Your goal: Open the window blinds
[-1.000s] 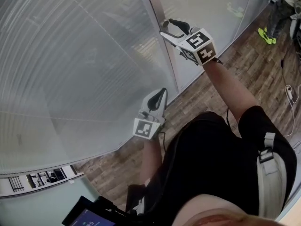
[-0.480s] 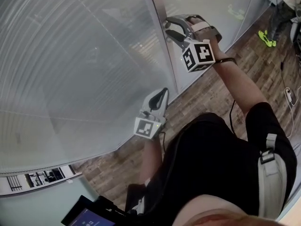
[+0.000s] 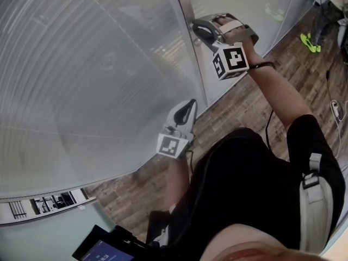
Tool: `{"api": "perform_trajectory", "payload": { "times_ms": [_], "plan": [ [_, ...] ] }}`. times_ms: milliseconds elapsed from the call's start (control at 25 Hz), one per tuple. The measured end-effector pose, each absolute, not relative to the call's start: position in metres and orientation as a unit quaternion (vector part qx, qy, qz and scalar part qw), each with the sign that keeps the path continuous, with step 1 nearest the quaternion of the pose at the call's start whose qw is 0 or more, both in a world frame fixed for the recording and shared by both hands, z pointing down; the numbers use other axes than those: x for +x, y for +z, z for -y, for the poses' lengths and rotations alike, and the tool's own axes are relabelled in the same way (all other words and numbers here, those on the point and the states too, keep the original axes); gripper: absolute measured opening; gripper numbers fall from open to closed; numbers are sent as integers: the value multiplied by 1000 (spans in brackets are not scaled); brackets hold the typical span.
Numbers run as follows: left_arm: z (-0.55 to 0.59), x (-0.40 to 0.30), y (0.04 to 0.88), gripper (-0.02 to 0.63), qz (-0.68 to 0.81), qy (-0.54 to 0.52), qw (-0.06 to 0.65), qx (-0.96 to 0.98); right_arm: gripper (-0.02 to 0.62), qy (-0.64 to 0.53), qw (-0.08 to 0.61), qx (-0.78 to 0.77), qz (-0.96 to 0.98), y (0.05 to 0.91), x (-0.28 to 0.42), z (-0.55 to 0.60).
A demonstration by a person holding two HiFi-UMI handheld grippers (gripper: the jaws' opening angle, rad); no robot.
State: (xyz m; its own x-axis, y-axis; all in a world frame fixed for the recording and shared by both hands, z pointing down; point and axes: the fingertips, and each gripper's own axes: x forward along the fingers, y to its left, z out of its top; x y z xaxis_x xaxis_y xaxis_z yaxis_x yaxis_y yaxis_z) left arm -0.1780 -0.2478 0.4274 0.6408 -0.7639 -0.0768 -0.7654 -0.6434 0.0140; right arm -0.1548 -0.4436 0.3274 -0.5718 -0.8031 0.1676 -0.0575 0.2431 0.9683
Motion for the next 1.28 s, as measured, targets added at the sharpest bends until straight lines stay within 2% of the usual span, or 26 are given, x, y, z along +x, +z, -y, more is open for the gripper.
{"api": "perform_trajectory", "payload": {
  "times_ms": [240,480,720,1000,1280],
  "plan": [
    [249,-182,426,3,-426,43,11,-903,126,-515,340,312,722,326,-156,445],
    [248,-182,428,3,-425,37,10,-904,126,-418,293,338,791,323,-155,446],
    [248,-182,428,3,-424,37,9,-905,126,-271,210,367,865,318,-152,451],
    [246,-180,430,3,-422,34,6,-906,126,-72,71,393,914,319,-147,457],
    [247,-181,430,3,-423,30,10,-906,126,35,6,384,923,322,-144,463]
  ]
}}
